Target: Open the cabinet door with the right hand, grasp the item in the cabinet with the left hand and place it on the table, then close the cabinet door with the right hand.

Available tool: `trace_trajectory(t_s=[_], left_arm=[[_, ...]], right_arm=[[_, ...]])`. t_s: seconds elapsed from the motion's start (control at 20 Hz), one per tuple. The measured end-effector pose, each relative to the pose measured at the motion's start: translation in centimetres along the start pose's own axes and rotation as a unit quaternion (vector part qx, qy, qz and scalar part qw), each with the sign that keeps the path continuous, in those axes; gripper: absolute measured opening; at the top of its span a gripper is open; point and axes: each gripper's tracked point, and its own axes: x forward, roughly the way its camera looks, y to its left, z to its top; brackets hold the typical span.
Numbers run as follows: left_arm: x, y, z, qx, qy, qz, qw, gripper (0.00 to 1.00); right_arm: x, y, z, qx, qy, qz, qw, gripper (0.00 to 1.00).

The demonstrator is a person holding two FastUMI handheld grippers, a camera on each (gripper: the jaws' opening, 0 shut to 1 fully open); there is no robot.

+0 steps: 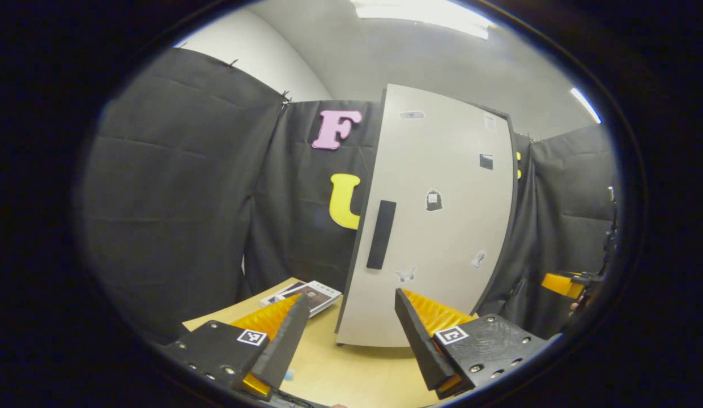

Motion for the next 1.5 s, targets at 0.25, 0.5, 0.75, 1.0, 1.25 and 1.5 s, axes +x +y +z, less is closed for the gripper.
trace_trajectory(t_s=[0.25, 0.5, 0.75, 1.0, 1.25, 1.5], left_arm=[[3.3, 2.2, 2.1, 0.017, -0.006, -0.025, 1.000, 0.92], [5.4, 3.5, 4.0, 0.039, -0.028, -0.056, 0.997, 0.92], [6.4, 5.5, 4.5, 0.070, -0.057, -0.047, 0.995, 0.91], [8.0, 5.0, -0.2, 0.008, -0.003, -0.098, 0.995, 0.92], [9.2, 5.3, -3.1, -0.010, 0.025, -0.118, 0.993, 0.92], [8.7, 2.5, -1.4, 0.000, 0.008, -0.105, 0.994, 0.92]], right_arm=[[0.7, 1.7, 0.1, 0.006, -0.003, -0.030, 1.000, 0.98], [1.3, 2.7, 1.1, 0.003, -0.013, -0.057, 0.998, 0.98], [2.3, 3.1, 1.2, 0.019, -0.024, -0.079, 0.996, 0.98], [4.3, 5.1, 0.8, 0.035, -0.034, -0.083, 0.995, 0.98], [5.0, 4.9, -1.4, 0.012, 0.004, -0.097, 0.995, 0.98], [5.1, 1.8, -1.6, 0.005, -0.005, -0.088, 0.996, 0.98]])
